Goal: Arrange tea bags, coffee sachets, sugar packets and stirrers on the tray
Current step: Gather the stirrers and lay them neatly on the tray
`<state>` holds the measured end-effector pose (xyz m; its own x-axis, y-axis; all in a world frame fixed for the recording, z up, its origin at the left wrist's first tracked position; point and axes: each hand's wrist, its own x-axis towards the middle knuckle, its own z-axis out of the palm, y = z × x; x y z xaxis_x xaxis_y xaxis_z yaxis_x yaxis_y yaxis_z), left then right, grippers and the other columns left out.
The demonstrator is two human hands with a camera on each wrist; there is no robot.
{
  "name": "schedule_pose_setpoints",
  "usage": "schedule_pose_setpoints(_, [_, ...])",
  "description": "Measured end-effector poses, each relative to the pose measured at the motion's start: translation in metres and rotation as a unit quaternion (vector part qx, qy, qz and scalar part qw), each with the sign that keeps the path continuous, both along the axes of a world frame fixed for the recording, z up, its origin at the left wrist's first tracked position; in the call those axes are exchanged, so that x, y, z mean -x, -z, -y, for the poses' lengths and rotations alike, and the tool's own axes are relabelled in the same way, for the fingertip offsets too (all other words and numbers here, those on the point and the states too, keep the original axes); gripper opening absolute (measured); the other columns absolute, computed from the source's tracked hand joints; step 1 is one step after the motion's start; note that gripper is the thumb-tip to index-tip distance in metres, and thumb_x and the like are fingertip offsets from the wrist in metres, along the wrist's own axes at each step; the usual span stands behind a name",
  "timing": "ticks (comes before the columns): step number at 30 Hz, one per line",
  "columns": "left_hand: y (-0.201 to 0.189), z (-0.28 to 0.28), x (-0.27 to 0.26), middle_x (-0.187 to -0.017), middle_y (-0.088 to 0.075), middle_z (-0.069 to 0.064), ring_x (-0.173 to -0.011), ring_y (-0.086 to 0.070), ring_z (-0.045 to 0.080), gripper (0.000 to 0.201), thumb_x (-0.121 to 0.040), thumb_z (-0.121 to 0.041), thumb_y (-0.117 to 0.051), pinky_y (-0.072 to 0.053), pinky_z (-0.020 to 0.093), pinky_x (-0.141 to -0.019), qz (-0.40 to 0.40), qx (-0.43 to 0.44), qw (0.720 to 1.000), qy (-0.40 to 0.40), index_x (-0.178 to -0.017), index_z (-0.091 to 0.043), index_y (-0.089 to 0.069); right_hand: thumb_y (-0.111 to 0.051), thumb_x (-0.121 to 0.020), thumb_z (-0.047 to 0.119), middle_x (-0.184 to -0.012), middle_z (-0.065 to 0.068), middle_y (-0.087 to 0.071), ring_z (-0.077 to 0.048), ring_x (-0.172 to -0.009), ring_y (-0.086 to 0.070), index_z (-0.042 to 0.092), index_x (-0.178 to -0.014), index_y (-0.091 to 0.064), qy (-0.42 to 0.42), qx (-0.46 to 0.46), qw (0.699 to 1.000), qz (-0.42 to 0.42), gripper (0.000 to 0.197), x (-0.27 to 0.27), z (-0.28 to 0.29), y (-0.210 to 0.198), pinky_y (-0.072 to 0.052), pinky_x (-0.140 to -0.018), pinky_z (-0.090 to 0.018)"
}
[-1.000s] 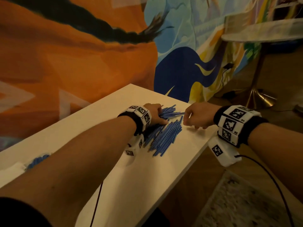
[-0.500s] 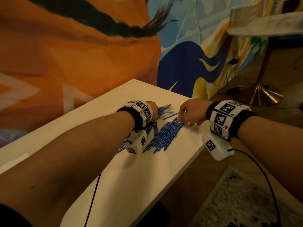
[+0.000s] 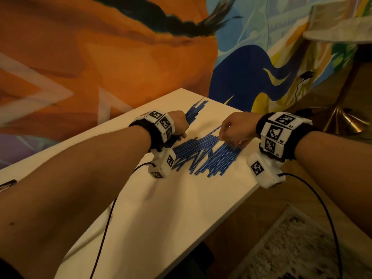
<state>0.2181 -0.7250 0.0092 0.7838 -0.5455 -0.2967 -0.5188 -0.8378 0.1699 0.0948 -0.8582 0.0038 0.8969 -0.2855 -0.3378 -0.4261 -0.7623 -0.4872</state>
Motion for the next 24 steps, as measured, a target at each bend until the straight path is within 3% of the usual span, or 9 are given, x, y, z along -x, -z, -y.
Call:
schedule_pose_setpoints(2, [-0.001, -0.015, -0.007, -0.104, -0.067, 0.016, -0.084, -0.066, 0.03, 0.019, -0.101, -0.01, -0.042, -0.052, 0.036, -0.077, -0.048, 0.111, 0.992, -0.036, -0.101, 0.003, -0.056, -0.057, -0.094, 0.025, -0.107, -0.005, -0.069, -0.024, -0.098, -0.067, 0.009, -0.112, -0.065, -0.017, -0.002, 1.0, 0.003, 0.025, -0.005, -0.013, -0.003, -0.056, -0.088, -0.038])
schedule_pose_setpoints(5, [-0.007, -0.04, -0.013, -0.085, -0.055, 0.008, -0.063, -0.052, 0.023, 0.023, -0.103, -0.014, -0.039, -0.049, 0.039, -0.066, -0.122, 0.271, 0.951, -0.083, -0.118, 0.001, -0.046, -0.058, -0.092, 0.021, -0.104, -0.007, -0.07, -0.022, -0.096, -0.067, 0.009, -0.108, -0.067, -0.037, -0.011, 0.999, 0.027, 0.022, -0.014, -0.032, -0.006, -0.057, -0.082, -0.035])
schedule_pose_setpoints(8, [-0.015, -0.068, -0.011, -0.072, -0.044, 0.003, -0.054, -0.038, 0.016, 0.013, -0.104, -0.016, -0.037, -0.038, 0.032, -0.053, -0.169, 0.424, 0.881, -0.123, -0.104, -0.008, -0.046, -0.06, -0.091, 0.021, -0.094, -0.008, -0.072, -0.02, -0.083, -0.068, 0.01, -0.102, -0.068, -0.021, -0.079, 0.992, 0.097, 0.018, -0.027, -0.049, -0.008, -0.057, -0.075, -0.033])
schedule_pose_setpoints(10, [-0.018, -0.086, -0.006, -0.067, -0.042, 0.001, -0.05, -0.034, 0.014, 0.015, -0.104, -0.018, -0.037, -0.033, 0.027, -0.047, -0.199, 0.502, 0.829, -0.145, -0.093, -0.012, -0.045, -0.06, -0.093, 0.024, -0.095, -0.008, -0.071, -0.022, -0.085, -0.068, 0.01, -0.103, -0.065, -0.013, -0.124, 0.981, 0.151, 0.017, -0.037, -0.063, -0.012, -0.057, -0.079, -0.036])
schedule_pose_setpoints(14, [-0.024, -0.12, 0.005, -0.057, -0.033, -0.003, -0.043, -0.021, 0.01, 0.016, -0.099, -0.016, -0.034, -0.017, 0.022, -0.041, -0.233, 0.589, 0.753, -0.18, -0.086, -0.014, -0.042, -0.056, -0.095, 0.026, -0.095, -0.01, -0.07, -0.026, -0.092, -0.068, 0.01, -0.105, -0.06, -0.009, -0.198, 0.952, 0.235, 0.019, -0.056, -0.096, -0.034, -0.057, -0.085, -0.042])
schedule_pose_setpoints(17, [-0.031, -0.145, 0.011, -0.055, -0.027, -0.004, -0.04, -0.017, 0.01, 0.018, -0.096, -0.025, -0.038, -0.014, 0.019, -0.039, -0.228, 0.634, 0.717, -0.179, -0.081, -0.017, -0.04, -0.05, -0.099, 0.025, -0.095, -0.011, -0.066, -0.026, -0.086, -0.065, 0.006, -0.112, -0.056, -0.015, -0.283, 0.928, 0.241, 0.024, -0.063, -0.127, -0.049, -0.055, -0.077, -0.035])
schedule_pose_setpoints(20, [-0.043, -0.172, 0.013, -0.053, -0.023, -0.005, -0.039, -0.016, 0.01, 0.037, -0.095, -0.044, -0.05, -0.013, 0.021, -0.038, -0.19, 0.669, 0.697, -0.172, -0.07, -0.02, -0.038, -0.046, -0.1, 0.033, -0.099, -0.014, -0.063, -0.024, -0.082, -0.065, 0.001, -0.118, -0.053, -0.002, -0.368, 0.907, 0.206, 0.037, -0.062, -0.167, -0.052, -0.054, -0.069, -0.029])
schedule_pose_setpoints(24, [-0.058, -0.204, 0.013, -0.048, -0.021, -0.006, -0.039, -0.015, 0.012, 0.049, -0.093, -0.045, -0.054, -0.016, 0.023, -0.038, -0.146, 0.705, 0.672, -0.175, -0.057, -0.021, -0.032, -0.038, -0.097, 0.056, -0.115, -0.021, -0.061, -0.034, -0.098, -0.066, -0.002, -0.12, -0.051, -0.003, -0.476, 0.875, 0.091, 0.064, -0.061, -0.217, -0.038, -0.056, -0.086, -0.04])
